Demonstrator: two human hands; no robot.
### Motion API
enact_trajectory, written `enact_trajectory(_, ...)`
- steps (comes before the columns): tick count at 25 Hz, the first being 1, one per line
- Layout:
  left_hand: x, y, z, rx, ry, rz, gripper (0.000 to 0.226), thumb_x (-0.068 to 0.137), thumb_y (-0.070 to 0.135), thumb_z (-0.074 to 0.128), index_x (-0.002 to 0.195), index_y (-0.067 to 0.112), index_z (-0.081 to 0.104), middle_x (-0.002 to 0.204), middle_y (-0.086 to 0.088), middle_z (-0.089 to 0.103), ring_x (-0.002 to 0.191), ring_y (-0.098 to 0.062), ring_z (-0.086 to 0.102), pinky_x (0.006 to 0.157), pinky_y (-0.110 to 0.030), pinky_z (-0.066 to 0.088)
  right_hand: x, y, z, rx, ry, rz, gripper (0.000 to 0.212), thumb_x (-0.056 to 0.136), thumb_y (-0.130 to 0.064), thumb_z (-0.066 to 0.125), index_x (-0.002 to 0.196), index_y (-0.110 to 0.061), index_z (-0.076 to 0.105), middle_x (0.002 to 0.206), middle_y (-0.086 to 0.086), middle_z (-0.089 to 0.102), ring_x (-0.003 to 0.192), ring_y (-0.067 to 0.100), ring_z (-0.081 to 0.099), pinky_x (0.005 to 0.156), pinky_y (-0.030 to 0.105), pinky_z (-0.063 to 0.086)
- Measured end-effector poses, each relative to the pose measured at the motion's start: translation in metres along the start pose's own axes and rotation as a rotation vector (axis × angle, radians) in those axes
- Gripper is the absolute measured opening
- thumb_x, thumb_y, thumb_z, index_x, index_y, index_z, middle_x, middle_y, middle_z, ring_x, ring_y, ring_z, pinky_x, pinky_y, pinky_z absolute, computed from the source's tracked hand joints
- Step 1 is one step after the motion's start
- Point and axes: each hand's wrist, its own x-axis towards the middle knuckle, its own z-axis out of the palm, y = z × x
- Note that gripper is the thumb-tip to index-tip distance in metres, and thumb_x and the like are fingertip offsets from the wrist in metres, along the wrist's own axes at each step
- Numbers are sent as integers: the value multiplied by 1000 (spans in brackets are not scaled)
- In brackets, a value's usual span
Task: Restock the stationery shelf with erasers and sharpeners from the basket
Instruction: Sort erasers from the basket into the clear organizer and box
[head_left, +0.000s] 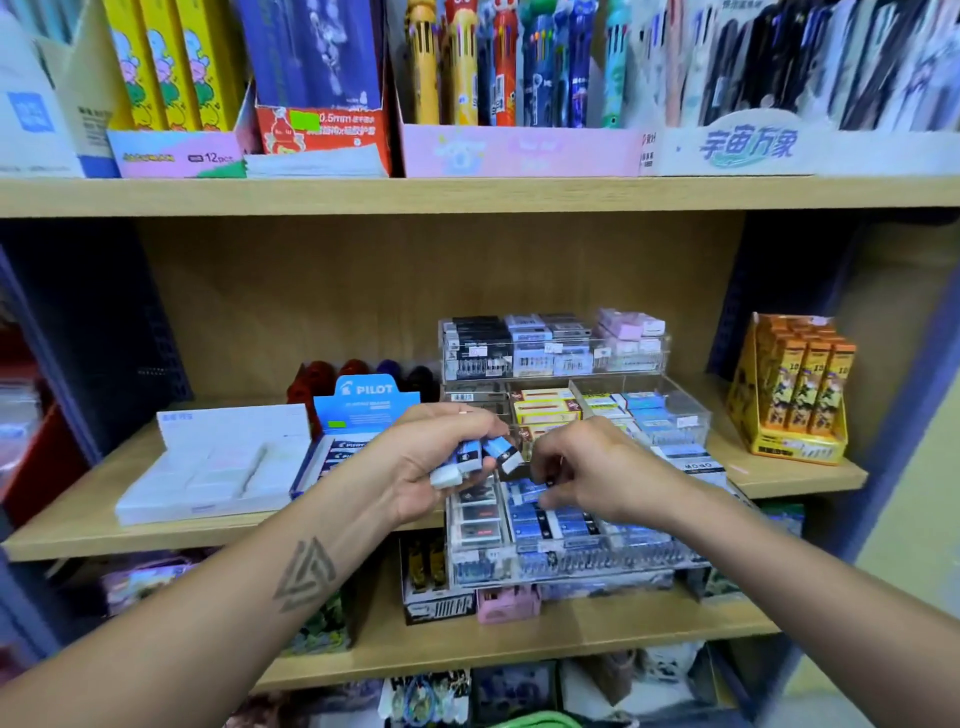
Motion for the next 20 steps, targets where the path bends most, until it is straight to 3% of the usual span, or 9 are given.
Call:
enact_trajectory(3,-4,-8,-3,49,21,59,25,76,-6,78,98,-2,66,89,-22,67,65,-24,63,46,-23,54,1,-3,13,-33,30,-44,10,83,-24,78,91,-21,73,87,-6,65,82,13,61,76,27,51)
enact_trajectory(6,-7,-14,-2,64,66,101,27,73,-5,82,91,2,64,89,-21,71,59,-23,63,47,-26,54,2,-5,21,-99,73,-47,8,82,-26,76,89,-24,73,94,-7,66,87,16,61,78,33,53)
enact_trajectory(9,-4,-21,-2,80,115,158,28,69,-3,86,85,4,64,82,-17,71,63,-26,62,51,-28,54,4,-7,16,-57,-7,-29,6,85,-23,72,89,-22,77,89,-4,69,83,17,63,75,29,50)
enact_trajectory(11,-3,-24,0,75,139,200,29,68,-2,87,84,3,63,79,-16,69,69,-30,63,54,-31,54,2,-8,4,159,15,4,17,88,-9,64,94,-18,78,85,2,73,79,19,67,73,30,52)
enact_trajectory(13,-3,-26,3,73,158,238,30,68,-3,86,85,2,62,81,-18,67,70,-31,65,53,-31,54,-9,-10,-9,657,39,64,30,86,10,57,103,-9,73,87,14,74,77,22,71,71,34,57)
enact_trajectory(15,-3,-28,8,73,182,269,30,68,-3,86,84,2,62,84,-21,66,68,-30,67,51,-32,55,-20,-18,-16,954,-24,50,31,83,14,66,109,-3,65,94,22,71,77,24,70,71,33,58)
enact_trajectory(18,-1,-33,15,150,261,298,32,66,6,90,82,9,63,84,-20,69,75,-29,68,66,-46,59,-23,-29,-9,833,25,44,38,73,3,84,103,-2,61,84,16,66,67,16,64,65,24,54)
enact_trajectory(20,-2,-34,17,148,261,285,32,67,9,91,81,9,62,80,-19,69,73,-27,67,70,-47,59,-19,-27,-7,742,80,62,35,71,4,84,98,-2,63,79,9,66,64,13,60,62,23,52)
